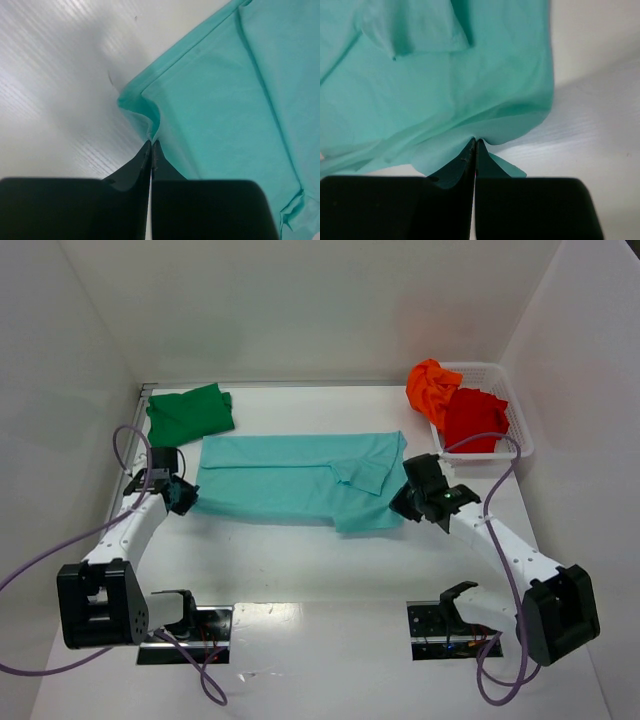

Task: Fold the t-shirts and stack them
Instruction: Fold the other side of the tshirt into a rectangle

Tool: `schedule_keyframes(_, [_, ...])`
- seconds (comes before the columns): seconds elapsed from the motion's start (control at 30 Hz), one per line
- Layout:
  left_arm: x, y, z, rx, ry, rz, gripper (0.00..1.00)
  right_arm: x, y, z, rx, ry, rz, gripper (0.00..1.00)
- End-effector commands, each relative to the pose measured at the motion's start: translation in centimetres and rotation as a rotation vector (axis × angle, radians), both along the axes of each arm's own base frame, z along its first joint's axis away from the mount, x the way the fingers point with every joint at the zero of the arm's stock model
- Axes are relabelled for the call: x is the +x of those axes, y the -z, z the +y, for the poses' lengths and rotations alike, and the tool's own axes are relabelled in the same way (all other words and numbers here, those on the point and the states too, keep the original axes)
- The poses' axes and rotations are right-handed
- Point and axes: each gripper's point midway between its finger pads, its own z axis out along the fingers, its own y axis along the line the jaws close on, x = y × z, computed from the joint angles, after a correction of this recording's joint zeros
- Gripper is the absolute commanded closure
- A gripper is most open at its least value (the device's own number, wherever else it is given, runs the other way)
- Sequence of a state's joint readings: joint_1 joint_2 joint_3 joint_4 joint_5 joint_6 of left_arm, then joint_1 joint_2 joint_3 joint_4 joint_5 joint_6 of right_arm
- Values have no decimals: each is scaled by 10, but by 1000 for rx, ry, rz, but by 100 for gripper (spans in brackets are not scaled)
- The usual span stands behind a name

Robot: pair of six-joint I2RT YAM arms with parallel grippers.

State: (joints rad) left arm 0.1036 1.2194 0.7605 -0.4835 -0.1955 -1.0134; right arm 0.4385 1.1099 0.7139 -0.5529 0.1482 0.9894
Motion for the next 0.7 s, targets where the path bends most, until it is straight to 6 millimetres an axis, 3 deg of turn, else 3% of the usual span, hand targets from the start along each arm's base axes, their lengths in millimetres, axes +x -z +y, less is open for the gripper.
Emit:
schedule_keyframes(0.0, [26,-18,8,41,16,-64,100,42,-38,-16,-29,50,-134,100])
schedule_keyframes(0.33, [78,-26,13,54,48,-97,100,89,-61,-20,-40,64,-224,100])
schedule_keyframes(0.67, [119,-2,18,61,67,-59,100,138,-61,-20,-73,71,-245,100])
